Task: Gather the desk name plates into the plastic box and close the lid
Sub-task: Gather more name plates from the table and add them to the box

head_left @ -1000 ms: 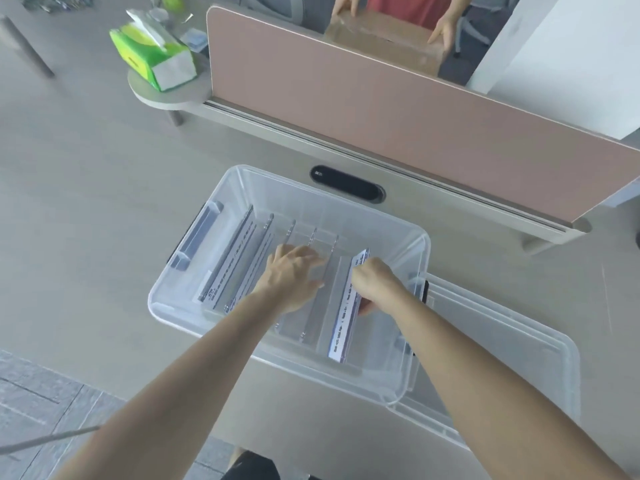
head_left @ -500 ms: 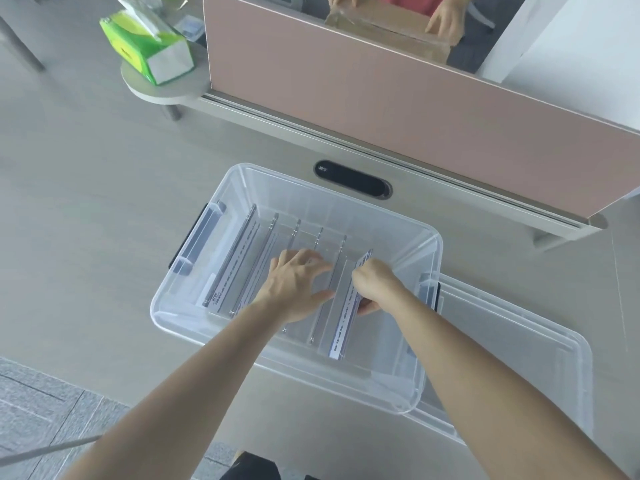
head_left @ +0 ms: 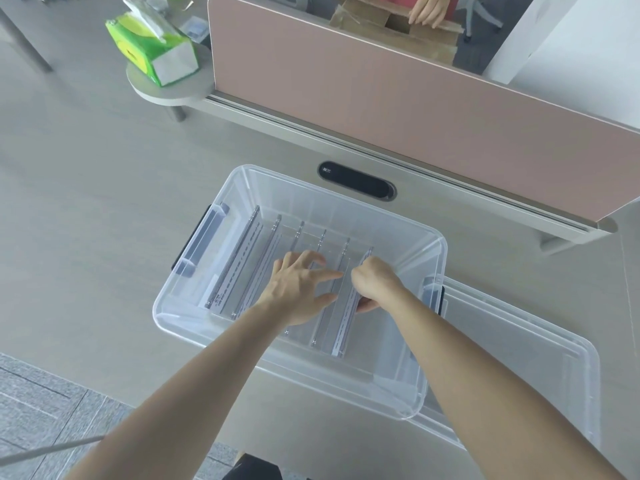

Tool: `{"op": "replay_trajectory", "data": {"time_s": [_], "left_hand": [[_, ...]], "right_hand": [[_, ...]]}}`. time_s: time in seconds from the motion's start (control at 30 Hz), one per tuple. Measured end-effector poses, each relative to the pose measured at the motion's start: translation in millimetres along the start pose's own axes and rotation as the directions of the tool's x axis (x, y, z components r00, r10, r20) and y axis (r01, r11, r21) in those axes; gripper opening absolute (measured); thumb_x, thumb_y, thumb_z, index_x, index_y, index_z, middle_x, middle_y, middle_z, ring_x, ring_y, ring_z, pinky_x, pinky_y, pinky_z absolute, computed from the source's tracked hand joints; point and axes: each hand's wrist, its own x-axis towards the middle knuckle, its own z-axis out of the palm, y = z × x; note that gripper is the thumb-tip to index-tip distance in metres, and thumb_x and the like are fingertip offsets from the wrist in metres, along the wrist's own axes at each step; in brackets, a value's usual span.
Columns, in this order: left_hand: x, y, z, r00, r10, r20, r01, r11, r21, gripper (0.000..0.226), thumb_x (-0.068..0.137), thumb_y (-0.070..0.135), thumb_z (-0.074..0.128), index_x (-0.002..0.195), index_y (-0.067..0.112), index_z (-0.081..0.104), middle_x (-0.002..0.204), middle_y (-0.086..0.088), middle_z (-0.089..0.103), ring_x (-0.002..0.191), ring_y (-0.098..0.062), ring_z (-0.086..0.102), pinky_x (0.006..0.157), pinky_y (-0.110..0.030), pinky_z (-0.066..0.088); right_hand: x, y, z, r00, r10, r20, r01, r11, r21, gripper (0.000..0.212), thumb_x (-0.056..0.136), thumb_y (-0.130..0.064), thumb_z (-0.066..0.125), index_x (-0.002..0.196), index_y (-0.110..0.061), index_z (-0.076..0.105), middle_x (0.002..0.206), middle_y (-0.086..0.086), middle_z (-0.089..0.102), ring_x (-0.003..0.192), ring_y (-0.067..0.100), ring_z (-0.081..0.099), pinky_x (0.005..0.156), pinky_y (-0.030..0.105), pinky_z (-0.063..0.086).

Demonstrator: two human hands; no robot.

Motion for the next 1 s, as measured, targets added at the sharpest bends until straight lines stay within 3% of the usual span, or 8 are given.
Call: {"op": "replay_trajectory", "data": {"time_s": [0.13,0.3,0.43,0.57,0.67,0.73,0.83,1.0], "left_hand": [[0.4,0.7,-0.5,1.0,-0.002,0.008,0.002,1.0,0.007,0.04,0.089,0.054,0.057,0.129,0.052,0.055,0.139,0.01,0.041,0.128,-0.023,0.035,0.104,-0.038,0.027],[-0.5,2.7,-1.7,1.0,0.0,0.031,0.0,1.0,0.005,0.038,0.09,0.053,0.056,0.128,0.052,0.056,0.14,0.01,0.04,0.126,-0.023,0.035,0.103,-0.037,0.027],[-1.6,8.1,-7.6,0.997,-0.01,0.074,0.008,1.0,0.027,0.039,0.093,0.052,0.053,0.132,0.049,0.052,0.14,0.007,0.041,0.127,-0.025,0.034,0.104,-0.038,0.025],[-2.5,21.9,-23.9,0.996,-0.035,0.083,0.037,0.999,-0.019,0.036,0.094,0.05,0.049,0.129,0.041,0.056,0.135,0.005,0.051,0.126,-0.026,0.037,0.098,-0.04,0.025],[0.0,34.4,-41.8,1.0,-0.018,0.005,0.019,0.995,-0.102,0.028,0.094,0.045,0.049,0.116,0.036,0.064,0.118,0.006,0.062,0.116,-0.024,0.05,0.091,-0.038,0.032],[2.7,45.5,-54.4,1.0,-0.011,-0.011,0.008,0.972,-0.236,0.02,0.093,0.039,0.052,0.099,0.028,0.067,0.099,0.003,0.067,0.1,-0.024,0.062,0.078,-0.03,0.04],[2.8,70.1,-66.5,0.999,0.044,0.001,-0.041,0.939,-0.343,0.022,0.093,0.038,0.054,0.08,0.021,0.06,0.073,0.005,0.06,0.077,-0.022,0.06,0.061,-0.027,0.038],[-5.8,124.3,-66.4,0.99,0.14,-0.001,-0.132,0.926,-0.353,0.039,0.089,0.043,0.059,0.057,0.023,0.048,0.059,0.007,0.052,0.062,-0.019,0.051,0.054,-0.026,0.035]], "right_hand": [[-0.4,-0.8,-0.9,1.0,0.008,0.021,-0.008,1.0,0.008,0.028,0.091,-0.002,0.039,0.099,0.012,0.062,0.08,0.027,0.073,0.073,0.041,0.074,0.075,0.049,0.062],[-4.3,0.6,-0.5,0.996,-0.095,-0.002,0.095,0.995,0.027,0.022,0.097,-0.009,0.047,0.106,0.002,0.062,0.097,0.024,0.069,0.083,0.032,0.073,0.059,0.037,0.062],[-24.6,-4.5,-3.3,1.0,0.01,0.028,-0.006,0.994,-0.106,0.031,0.095,-0.011,0.037,0.105,0.005,0.061,0.09,0.025,0.072,0.081,0.036,0.075,0.074,0.036,0.061],[-61.0,-15.9,-13.9,0.993,-0.105,-0.051,0.085,0.952,-0.294,0.046,0.105,-0.025,0.023,0.147,-0.017,0.038,0.13,0.017,0.058,0.092,0.034,0.072,0.08,0.03,0.052],[-77.8,-11.5,-32.6,0.961,-0.226,-0.159,0.176,0.943,-0.283,0.042,0.103,-0.032,0.023,0.114,-0.009,0.056,0.094,0.018,0.064,0.066,0.03,0.07,0.063,0.028,0.047],[-90.1,-3.4,-49.2,0.947,-0.257,-0.195,0.214,0.953,-0.216,0.046,0.1,-0.036,0.026,0.101,-0.002,0.057,0.091,0.022,0.067,0.057,0.028,0.071,0.072,0.035,0.056],[-116.8,16.3,-75.0,0.931,-0.264,-0.254,0.24,0.963,-0.12,0.05,0.099,-0.041,0.032,0.109,-0.001,0.062,0.094,0.015,0.072,0.067,0.028,0.075,0.077,0.041,0.061],[-164.3,66.7,-94.8,0.807,-0.368,-0.463,0.271,0.926,-0.264,0.043,0.098,-0.034,0.033,0.073,-0.003,0.049,0.084,0.018,0.069,0.081,0.038,0.065,0.073,0.039,0.051]]}}
